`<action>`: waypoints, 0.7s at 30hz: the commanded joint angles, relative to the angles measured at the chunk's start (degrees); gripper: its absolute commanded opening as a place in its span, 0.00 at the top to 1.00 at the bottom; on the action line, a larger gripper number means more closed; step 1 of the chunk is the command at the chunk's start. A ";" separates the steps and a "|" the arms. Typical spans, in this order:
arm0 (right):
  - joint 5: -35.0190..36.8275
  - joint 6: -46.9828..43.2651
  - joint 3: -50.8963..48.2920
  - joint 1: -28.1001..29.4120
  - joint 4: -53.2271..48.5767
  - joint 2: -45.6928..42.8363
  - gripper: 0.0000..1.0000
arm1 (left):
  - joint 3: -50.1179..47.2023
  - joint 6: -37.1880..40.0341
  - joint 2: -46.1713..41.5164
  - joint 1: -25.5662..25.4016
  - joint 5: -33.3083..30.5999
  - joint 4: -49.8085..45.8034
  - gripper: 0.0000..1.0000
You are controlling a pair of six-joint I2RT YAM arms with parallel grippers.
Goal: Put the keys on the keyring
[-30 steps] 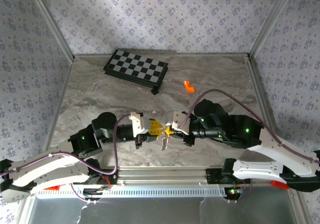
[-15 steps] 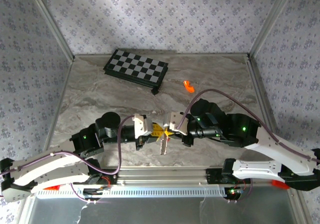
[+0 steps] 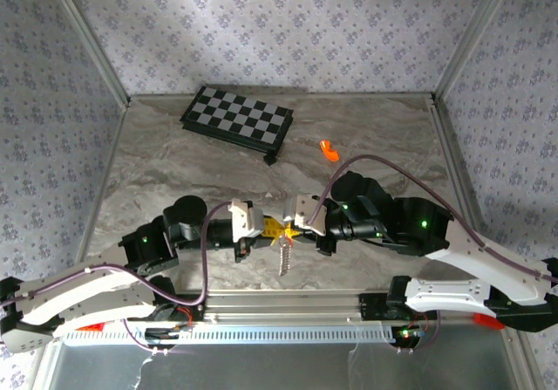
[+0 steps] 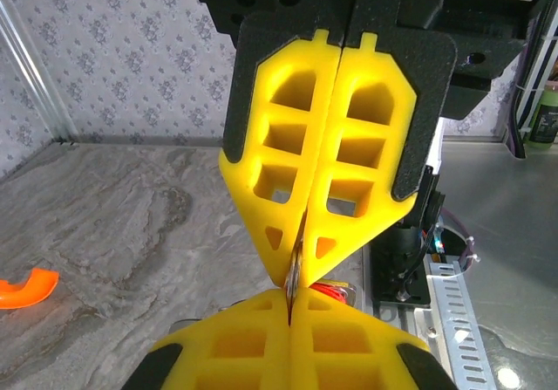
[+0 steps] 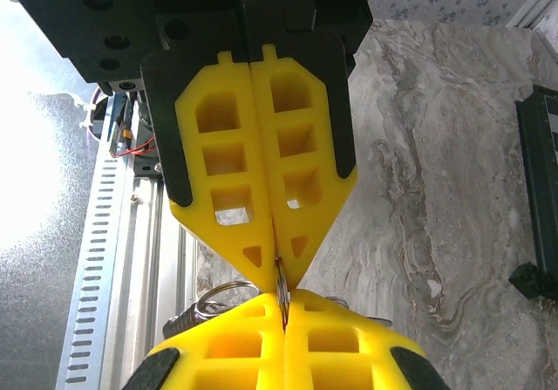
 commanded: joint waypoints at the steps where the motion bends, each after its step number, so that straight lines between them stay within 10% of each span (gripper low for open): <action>1: -1.21 0.11 1.18 0.23 1.65 0.11 1.00 | 0.06 0.28 -1.90 -0.34 0.73 2.59 1.00; 7: -2.92 2.79 -1.64 0.27 6.74 -2.54 0.79 | -1.08 -0.33 -3.79 -0.38 2.12 5.11 1.00; 21: -3.60 5.40 -4.63 0.23 10.51 -6.53 0.80 | -1.09 -0.77 -3.79 -0.38 5.02 9.56 1.00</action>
